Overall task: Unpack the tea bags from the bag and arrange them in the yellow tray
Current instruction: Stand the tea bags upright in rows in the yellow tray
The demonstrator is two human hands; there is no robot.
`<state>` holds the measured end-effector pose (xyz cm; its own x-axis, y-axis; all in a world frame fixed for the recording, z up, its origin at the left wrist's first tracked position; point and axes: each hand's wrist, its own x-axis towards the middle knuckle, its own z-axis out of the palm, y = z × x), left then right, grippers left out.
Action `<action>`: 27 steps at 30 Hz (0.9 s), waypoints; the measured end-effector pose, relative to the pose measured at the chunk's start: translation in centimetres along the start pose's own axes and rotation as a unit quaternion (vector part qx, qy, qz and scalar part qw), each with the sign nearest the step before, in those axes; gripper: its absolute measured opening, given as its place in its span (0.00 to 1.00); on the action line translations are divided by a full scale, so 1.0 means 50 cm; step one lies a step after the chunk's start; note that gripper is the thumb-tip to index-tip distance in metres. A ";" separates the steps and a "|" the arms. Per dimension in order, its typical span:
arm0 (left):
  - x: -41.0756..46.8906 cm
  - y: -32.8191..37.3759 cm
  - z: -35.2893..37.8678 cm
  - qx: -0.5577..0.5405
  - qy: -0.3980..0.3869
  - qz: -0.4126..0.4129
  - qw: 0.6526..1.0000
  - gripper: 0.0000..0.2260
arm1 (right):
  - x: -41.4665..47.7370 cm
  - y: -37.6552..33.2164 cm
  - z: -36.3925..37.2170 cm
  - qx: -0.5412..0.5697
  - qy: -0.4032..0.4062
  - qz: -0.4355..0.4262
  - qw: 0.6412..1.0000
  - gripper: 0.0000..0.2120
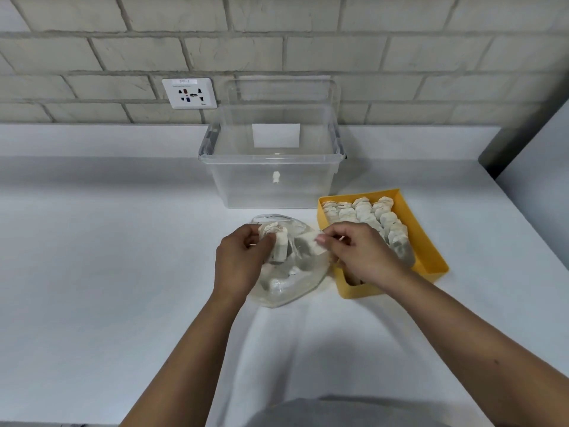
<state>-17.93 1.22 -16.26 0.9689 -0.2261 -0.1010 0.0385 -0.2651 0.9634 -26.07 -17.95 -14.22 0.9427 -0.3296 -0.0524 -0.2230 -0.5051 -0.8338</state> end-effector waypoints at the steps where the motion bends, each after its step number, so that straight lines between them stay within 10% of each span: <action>1: -0.003 0.007 0.013 -0.004 -0.002 0.006 1.000 0.05 | -0.004 0.008 -0.017 0.023 -0.013 0.014 1.000 0.06; 27: -0.053 0.100 0.351 -0.241 -0.187 -0.094 0.948 0.11 | -0.038 0.154 -0.267 0.369 -0.017 0.114 0.922 0.06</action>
<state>-24.62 -15.96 -15.56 0.7822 -0.5582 -0.2768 0.3971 0.1043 0.9118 -32.90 -31.85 -13.19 0.9019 -0.3289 -0.2799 -0.1992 0.2581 -0.9454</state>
